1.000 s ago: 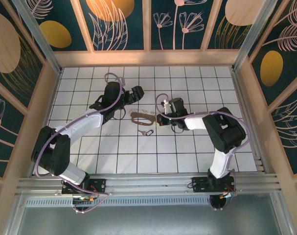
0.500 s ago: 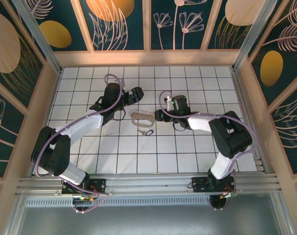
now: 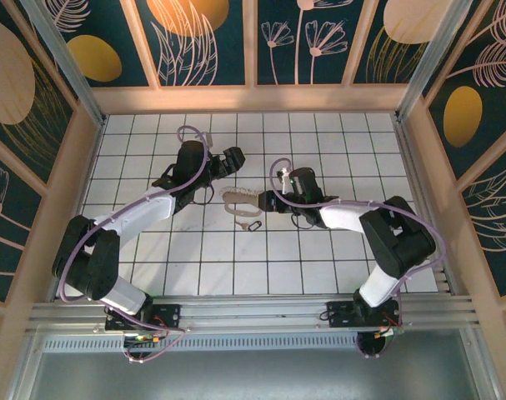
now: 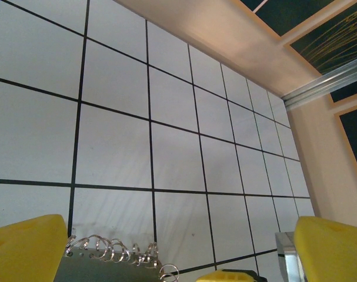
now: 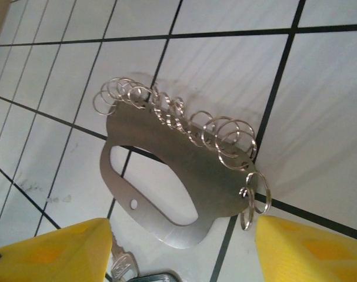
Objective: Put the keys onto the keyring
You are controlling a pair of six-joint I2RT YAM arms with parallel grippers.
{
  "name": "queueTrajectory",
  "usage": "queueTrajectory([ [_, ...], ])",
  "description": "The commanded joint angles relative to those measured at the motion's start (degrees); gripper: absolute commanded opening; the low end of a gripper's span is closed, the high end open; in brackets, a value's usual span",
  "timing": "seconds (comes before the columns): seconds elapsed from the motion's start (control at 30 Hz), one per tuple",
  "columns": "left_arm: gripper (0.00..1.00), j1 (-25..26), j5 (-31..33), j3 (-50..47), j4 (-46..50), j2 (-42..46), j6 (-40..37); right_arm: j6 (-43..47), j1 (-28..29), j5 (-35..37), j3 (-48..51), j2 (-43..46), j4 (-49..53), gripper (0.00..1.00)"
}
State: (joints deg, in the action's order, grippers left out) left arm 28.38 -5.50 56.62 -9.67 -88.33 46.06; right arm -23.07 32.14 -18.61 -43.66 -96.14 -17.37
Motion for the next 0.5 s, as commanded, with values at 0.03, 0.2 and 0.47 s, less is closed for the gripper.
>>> queueTrajectory([
  [0.03, 0.99, -0.3, -0.1, 0.9, -0.7, 0.5, -0.5, 0.1, -0.1, 0.8, -1.5, -3.8, -0.9, 0.66],
  [0.2, 0.99, -0.3, -0.1, 0.8, -0.8, 0.6, -0.1, 0.0, -0.2, -0.3, -2.9, -7.0, -1.8, 0.66],
  [0.47, 0.99, -0.3, 0.4, 0.7, -0.7, 0.5, 0.2, 0.7, -0.5, -0.9, -5.4, -9.2, -2.1, 0.65],
])
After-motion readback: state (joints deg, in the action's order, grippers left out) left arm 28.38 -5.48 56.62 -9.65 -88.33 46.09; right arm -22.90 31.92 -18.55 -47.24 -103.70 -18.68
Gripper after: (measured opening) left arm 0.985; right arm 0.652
